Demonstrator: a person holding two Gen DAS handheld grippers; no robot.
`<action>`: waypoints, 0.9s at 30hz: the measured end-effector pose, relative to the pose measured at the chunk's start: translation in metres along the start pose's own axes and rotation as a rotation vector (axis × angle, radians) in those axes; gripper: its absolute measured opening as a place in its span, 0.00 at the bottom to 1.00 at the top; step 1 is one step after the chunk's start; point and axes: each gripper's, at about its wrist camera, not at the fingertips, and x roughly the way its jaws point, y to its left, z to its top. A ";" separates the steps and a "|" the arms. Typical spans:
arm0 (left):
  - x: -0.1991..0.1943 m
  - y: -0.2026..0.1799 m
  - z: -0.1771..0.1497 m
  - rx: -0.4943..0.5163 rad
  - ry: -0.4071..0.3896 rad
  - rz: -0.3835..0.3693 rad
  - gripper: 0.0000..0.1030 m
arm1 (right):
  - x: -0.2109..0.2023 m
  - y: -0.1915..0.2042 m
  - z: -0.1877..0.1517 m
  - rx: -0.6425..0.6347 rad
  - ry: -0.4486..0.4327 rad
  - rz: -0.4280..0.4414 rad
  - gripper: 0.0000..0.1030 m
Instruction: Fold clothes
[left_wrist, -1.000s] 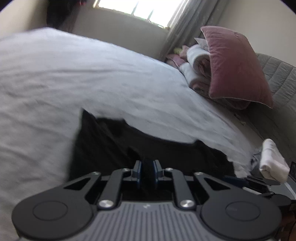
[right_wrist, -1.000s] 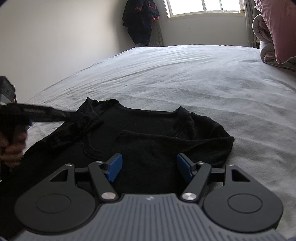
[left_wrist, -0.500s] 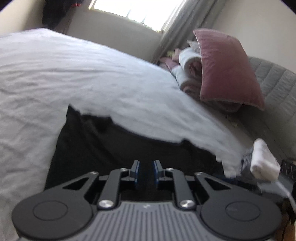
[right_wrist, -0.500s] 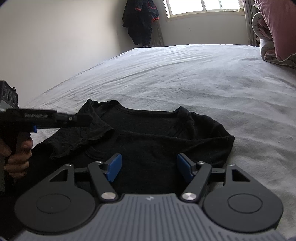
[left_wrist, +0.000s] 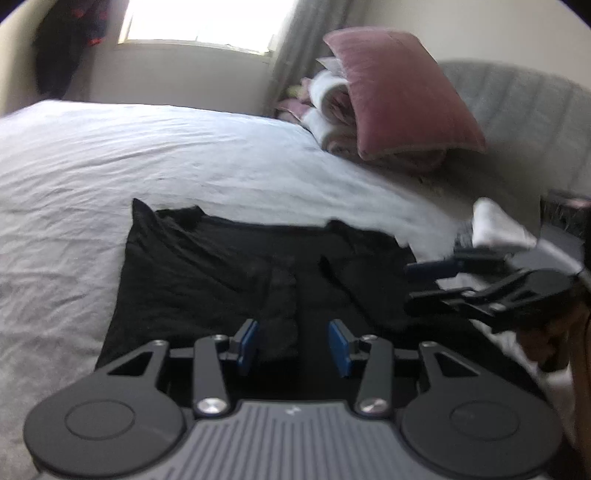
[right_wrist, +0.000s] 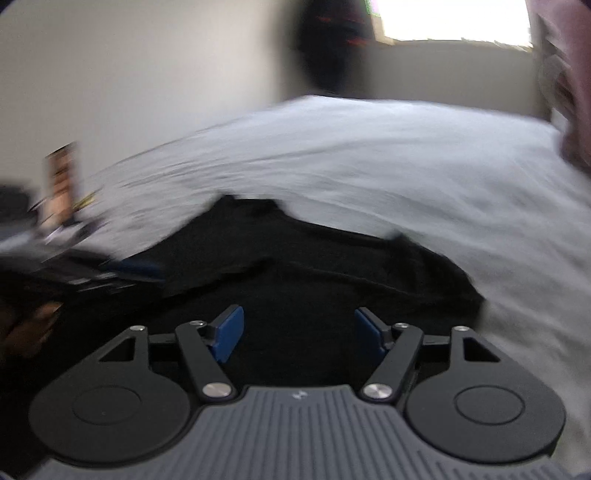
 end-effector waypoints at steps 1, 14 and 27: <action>0.001 -0.002 -0.002 0.016 0.009 -0.004 0.42 | 0.000 0.007 -0.002 -0.047 0.012 0.049 0.58; 0.012 -0.012 -0.006 0.004 0.031 -0.029 0.37 | 0.025 0.024 -0.008 -0.107 0.114 0.102 0.25; -0.050 -0.009 -0.019 -0.031 0.064 -0.035 0.57 | -0.006 0.062 -0.001 -0.012 0.208 -0.113 0.50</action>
